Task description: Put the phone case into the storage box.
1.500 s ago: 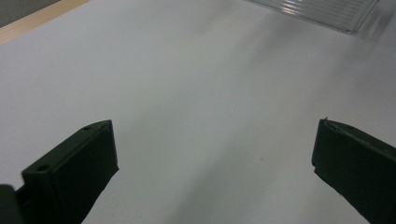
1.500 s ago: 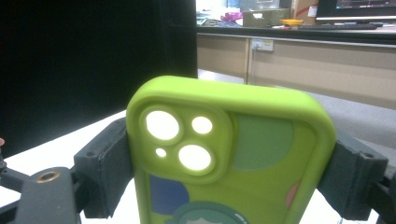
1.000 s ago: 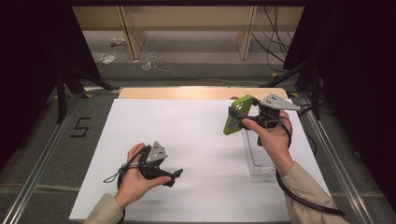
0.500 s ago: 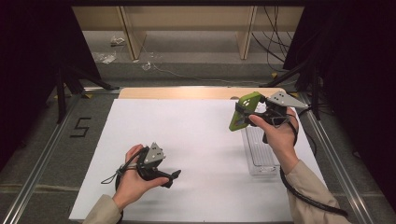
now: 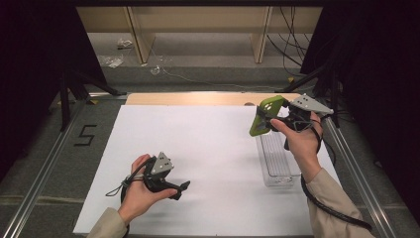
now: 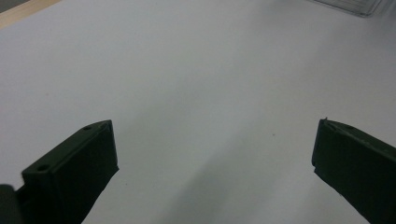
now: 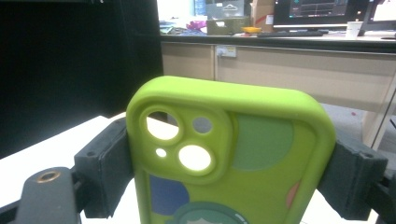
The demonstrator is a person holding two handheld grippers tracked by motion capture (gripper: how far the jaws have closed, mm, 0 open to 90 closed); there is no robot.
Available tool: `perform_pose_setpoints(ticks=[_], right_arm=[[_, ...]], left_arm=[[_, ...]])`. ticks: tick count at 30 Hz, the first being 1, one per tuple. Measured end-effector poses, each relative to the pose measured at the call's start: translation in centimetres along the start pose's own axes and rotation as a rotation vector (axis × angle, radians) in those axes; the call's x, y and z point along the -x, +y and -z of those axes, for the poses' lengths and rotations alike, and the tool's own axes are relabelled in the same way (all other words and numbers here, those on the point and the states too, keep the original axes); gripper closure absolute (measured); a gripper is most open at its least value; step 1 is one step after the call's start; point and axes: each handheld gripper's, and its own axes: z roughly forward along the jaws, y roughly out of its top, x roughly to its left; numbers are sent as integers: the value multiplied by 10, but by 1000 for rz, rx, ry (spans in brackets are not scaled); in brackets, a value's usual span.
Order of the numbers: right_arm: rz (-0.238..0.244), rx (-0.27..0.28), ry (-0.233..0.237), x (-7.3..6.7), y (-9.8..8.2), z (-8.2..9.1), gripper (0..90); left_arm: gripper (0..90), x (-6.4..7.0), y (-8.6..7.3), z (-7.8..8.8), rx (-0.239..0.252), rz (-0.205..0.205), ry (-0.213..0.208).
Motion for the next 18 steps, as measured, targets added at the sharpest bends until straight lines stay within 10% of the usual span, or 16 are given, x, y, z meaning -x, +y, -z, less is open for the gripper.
perform_pose_setpoints(ticks=[18], right_arm=[[4, -7, -43, 11, -1, 2, 167]], left_arm=[[0, -1, -5, 2, -6, 3, 3]])
